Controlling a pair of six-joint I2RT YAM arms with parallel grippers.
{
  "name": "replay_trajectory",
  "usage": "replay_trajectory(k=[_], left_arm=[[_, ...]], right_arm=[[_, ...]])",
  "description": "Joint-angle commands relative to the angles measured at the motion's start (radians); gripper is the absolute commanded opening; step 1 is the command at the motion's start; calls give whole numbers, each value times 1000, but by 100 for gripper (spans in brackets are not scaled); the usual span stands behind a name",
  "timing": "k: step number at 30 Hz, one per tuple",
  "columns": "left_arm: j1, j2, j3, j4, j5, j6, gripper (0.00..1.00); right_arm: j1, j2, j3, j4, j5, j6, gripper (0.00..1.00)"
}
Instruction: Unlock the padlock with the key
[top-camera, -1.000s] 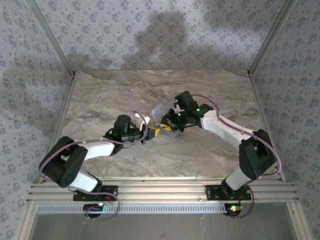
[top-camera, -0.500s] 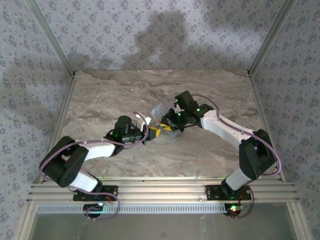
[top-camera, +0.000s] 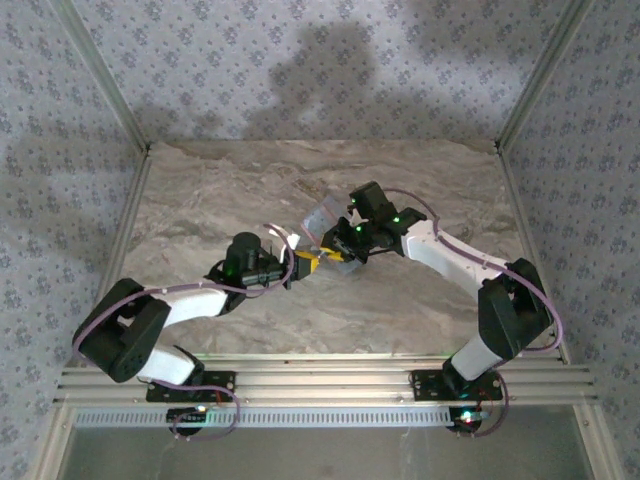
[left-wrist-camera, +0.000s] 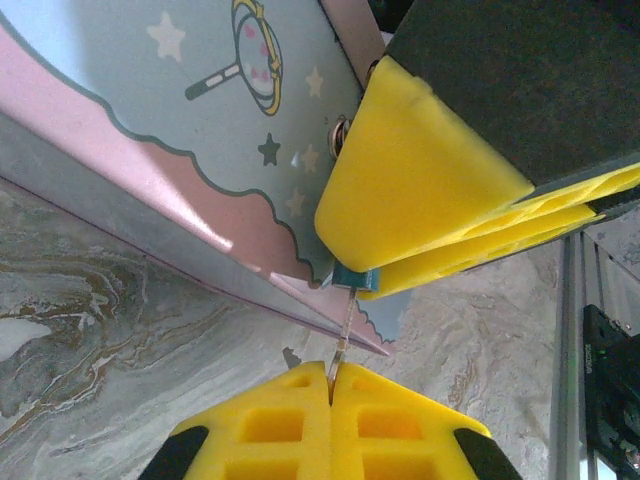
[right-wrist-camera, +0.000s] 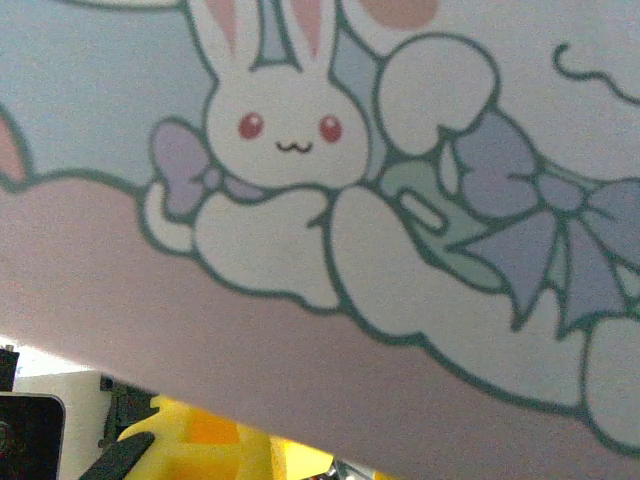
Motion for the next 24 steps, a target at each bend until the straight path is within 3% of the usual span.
replay_trajectory(k=[1, 18, 24], left_arm=[[-3, -1, 18, 23, -11, 3, 0], [-61, 1, 12, 148, -92, -45, 0], [-52, -7, 42, 167, -34, -57, 0]], right_arm=[[11, -7, -1, 5, -5, 8, 0], [52, 30, 26, -14, 33, 34, 0], [66, 41, 25, -30, 33, 9, 0]])
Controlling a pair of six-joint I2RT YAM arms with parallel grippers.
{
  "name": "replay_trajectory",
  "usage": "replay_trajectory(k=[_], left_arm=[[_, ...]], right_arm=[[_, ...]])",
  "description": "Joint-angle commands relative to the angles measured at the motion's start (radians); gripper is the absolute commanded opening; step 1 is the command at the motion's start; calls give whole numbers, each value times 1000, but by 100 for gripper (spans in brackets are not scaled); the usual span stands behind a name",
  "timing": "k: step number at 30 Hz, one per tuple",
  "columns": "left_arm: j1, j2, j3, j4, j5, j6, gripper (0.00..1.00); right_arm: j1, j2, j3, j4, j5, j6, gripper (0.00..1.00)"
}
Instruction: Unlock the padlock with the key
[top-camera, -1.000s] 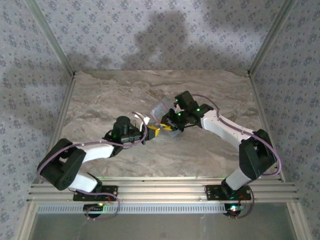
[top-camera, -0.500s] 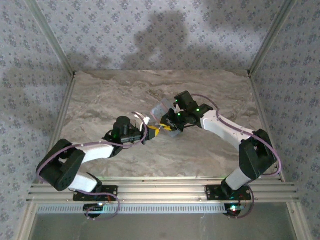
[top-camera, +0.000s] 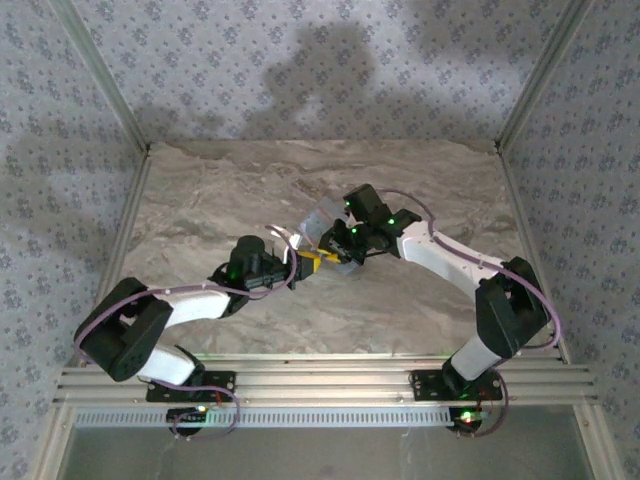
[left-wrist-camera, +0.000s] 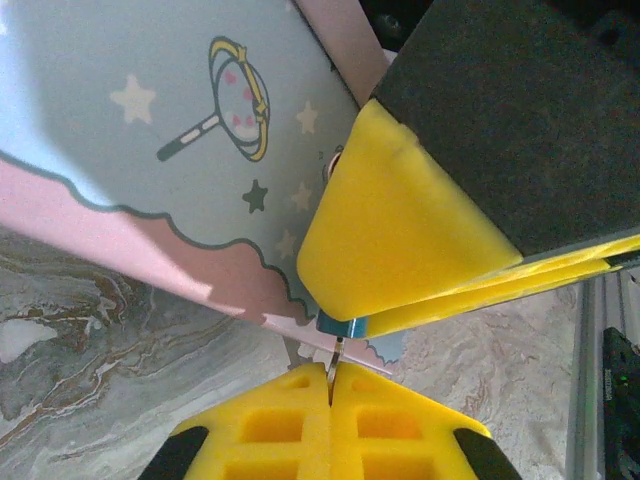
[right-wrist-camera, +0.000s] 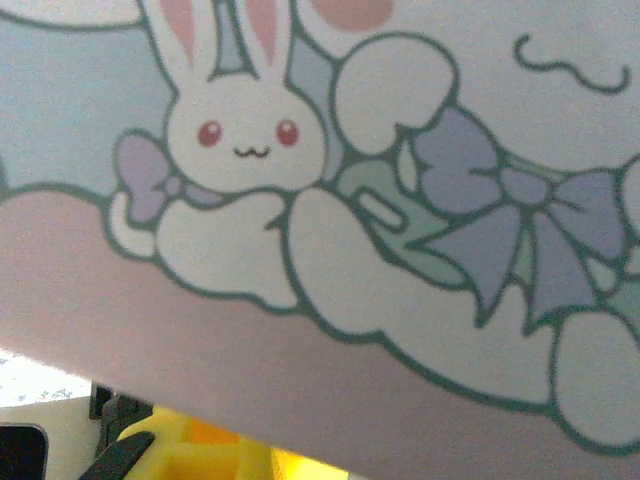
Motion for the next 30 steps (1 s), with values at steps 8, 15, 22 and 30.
replay_trajectory(k=[8, 15, 22, 30], left_arm=[[18, 63, 60, 213, 153, -114, 4], [56, 36, -8, 203, 175, -126, 37], [133, -44, -61, 99, 212, -133, 56], [152, -26, -97, 128, 327, -142, 51]], right_arm=[[41, 34, 18, -43, 12, -79, 0], [8, 19, -26, -12, 13, -85, 0], [-25, 15, -32, 1, -5, -101, 0], [-43, 11, -26, 12, -55, -119, 0]])
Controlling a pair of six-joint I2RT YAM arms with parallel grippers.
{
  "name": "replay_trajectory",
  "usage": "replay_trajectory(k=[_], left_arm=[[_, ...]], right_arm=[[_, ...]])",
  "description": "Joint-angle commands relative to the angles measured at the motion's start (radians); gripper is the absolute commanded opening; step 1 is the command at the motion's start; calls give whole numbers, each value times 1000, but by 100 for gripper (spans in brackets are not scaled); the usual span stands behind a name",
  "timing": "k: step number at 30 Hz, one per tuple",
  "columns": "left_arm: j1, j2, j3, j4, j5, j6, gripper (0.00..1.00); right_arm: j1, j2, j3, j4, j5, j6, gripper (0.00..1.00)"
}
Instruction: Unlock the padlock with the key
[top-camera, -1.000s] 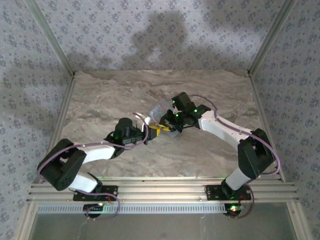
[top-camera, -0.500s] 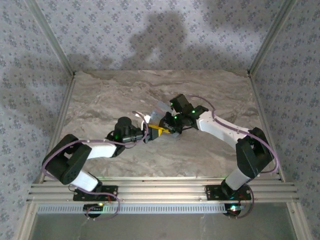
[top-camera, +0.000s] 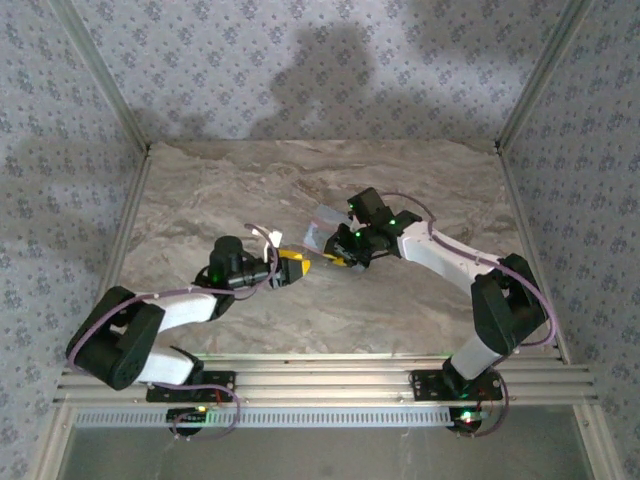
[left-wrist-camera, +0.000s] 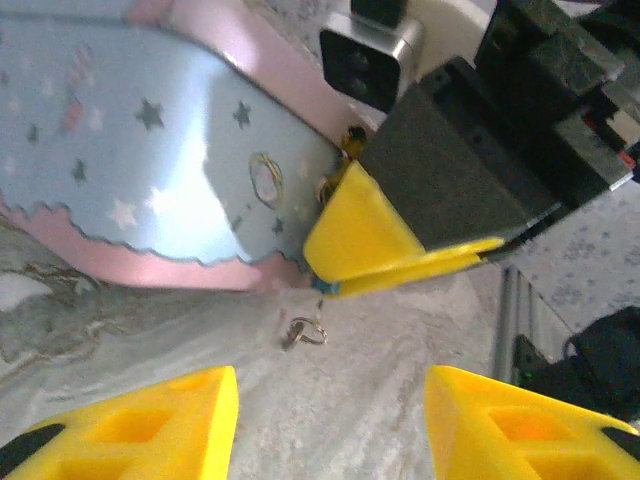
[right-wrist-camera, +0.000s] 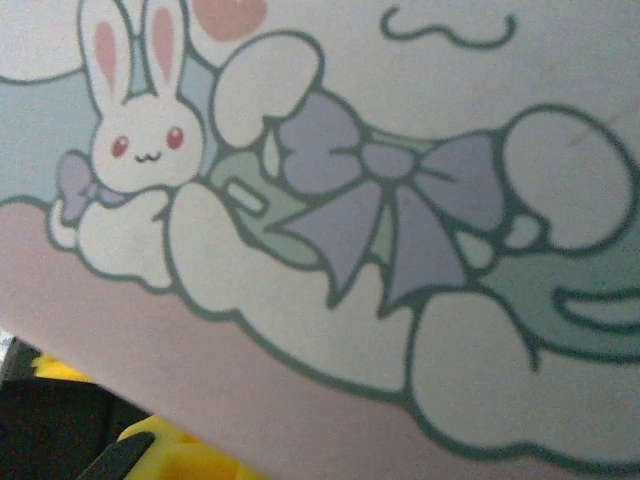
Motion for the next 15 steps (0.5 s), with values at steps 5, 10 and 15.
replay_trajectory(k=[5, 10, 15], left_arm=[[-14, 127, 11, 201, 120, -58, 49], [-52, 172, 43, 205, 91, -20, 46], [-57, 207, 62, 247, 90, -36, 37]], right_arm=[[-6, -7, 11, 23, -68, -36, 0], [-7, -8, 9, 23, -76, -35, 0], [-7, -10, 4, 27, -78, -34, 0]])
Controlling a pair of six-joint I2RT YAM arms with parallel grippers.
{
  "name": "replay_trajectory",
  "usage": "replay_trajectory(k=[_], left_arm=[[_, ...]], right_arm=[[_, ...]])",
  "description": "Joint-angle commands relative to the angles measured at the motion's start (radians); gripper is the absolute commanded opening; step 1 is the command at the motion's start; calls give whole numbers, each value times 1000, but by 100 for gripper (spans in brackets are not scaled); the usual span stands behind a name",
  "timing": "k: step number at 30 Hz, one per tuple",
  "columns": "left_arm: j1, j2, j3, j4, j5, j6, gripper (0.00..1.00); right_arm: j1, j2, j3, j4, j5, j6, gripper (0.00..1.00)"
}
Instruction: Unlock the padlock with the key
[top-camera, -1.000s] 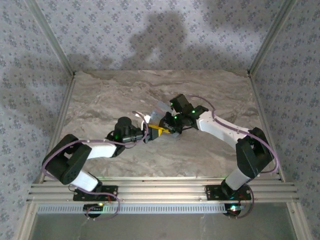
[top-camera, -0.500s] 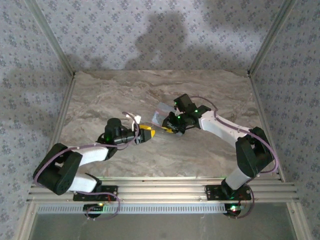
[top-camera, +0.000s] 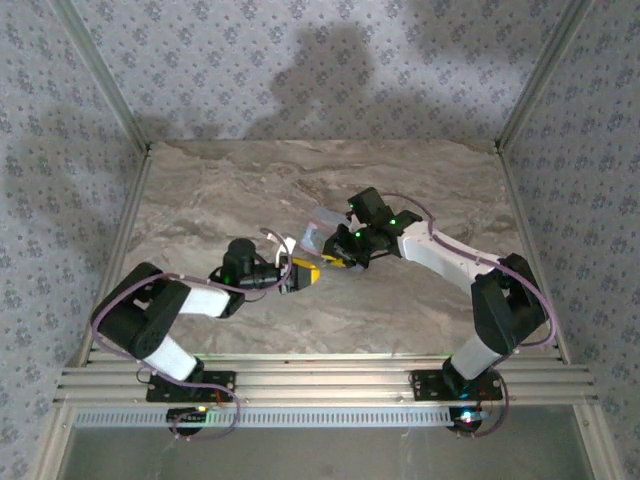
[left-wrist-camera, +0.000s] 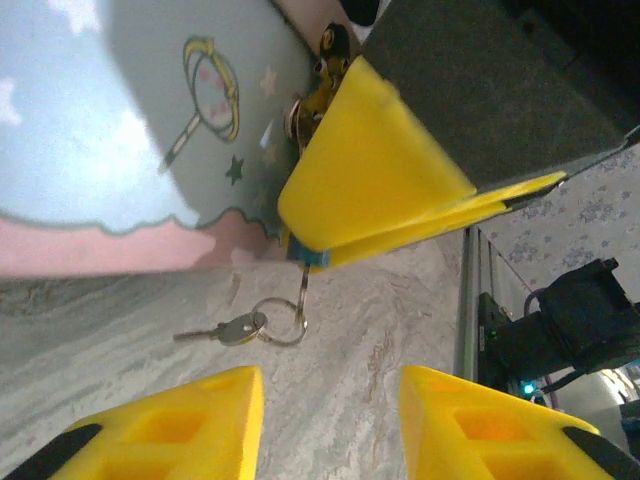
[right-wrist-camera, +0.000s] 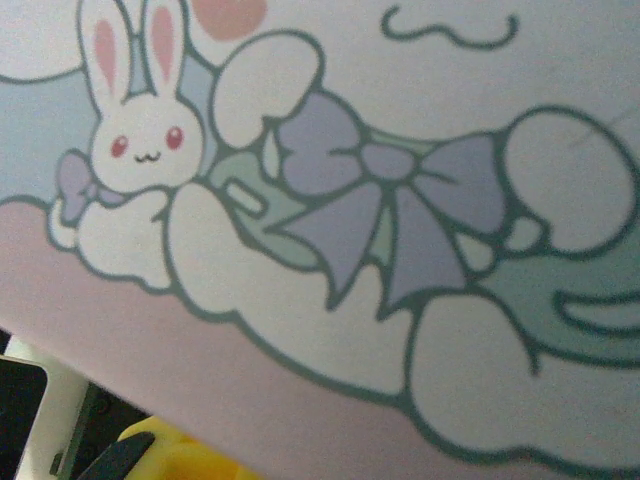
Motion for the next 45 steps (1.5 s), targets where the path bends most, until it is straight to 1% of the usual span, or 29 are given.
replay_trajectory(k=[1, 10, 18, 30, 36, 40, 43, 44, 45], left_arm=[[-5, 19, 40, 79, 22, 3, 36], [-10, 46, 59, 84, 26, 5, 30], [-15, 77, 66, 99, 20, 1, 31], [-22, 96, 80, 113, 20, -10, 28], [-27, 119, 87, 136, 22, -24, 22], [-29, 128, 86, 150, 23, -31, 12], [-29, 130, 83, 150, 20, -34, 2], [-28, 130, 83, 151, 19, -33, 0], [-29, 130, 83, 152, 16, -35, 0]], right_arm=[[-5, -10, 4, 29, -30, -21, 0], [-5, -12, 8, 26, -32, -16, 0], [-5, -18, 10, 26, -32, -15, 0], [0, -21, 7, 31, -32, -6, 0], [0, -25, 5, 31, -31, -2, 0], [-2, -29, 2, 27, -29, -5, 0], [-5, -31, -1, 28, -25, -3, 0], [-5, -33, -1, 28, -23, -4, 0], [-6, -33, -1, 27, -23, -3, 0]])
